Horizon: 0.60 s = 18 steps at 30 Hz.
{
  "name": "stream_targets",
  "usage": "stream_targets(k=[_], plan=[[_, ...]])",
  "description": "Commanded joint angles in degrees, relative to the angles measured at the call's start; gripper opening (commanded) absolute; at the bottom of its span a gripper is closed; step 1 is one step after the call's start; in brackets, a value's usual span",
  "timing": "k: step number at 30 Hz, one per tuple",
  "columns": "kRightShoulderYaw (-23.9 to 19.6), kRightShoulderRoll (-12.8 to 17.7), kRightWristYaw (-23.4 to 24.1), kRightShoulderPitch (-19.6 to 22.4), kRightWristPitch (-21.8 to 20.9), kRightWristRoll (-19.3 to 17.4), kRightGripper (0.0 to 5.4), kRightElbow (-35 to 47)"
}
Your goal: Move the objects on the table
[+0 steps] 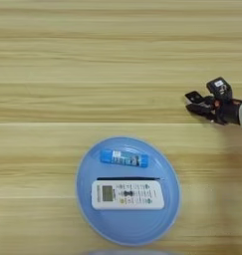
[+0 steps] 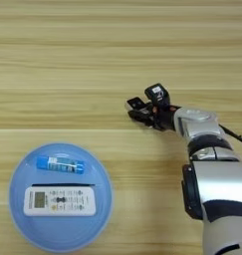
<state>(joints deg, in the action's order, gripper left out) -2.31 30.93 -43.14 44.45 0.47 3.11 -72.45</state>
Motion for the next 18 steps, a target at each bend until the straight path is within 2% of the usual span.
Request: stream_targets(k=[1, 9, 18], plan=[[0.2, 1.5, 1.7, 4.3, -0.7, 0.7, 2.49, 1.6], [0.0, 1.4, 1.3, 4.7, -1.0, 0.3, 2.49, 2.1], [-0.4, 1.3, -1.7, 4.7, -2.4, -0.8, 2.49, 5.4]])
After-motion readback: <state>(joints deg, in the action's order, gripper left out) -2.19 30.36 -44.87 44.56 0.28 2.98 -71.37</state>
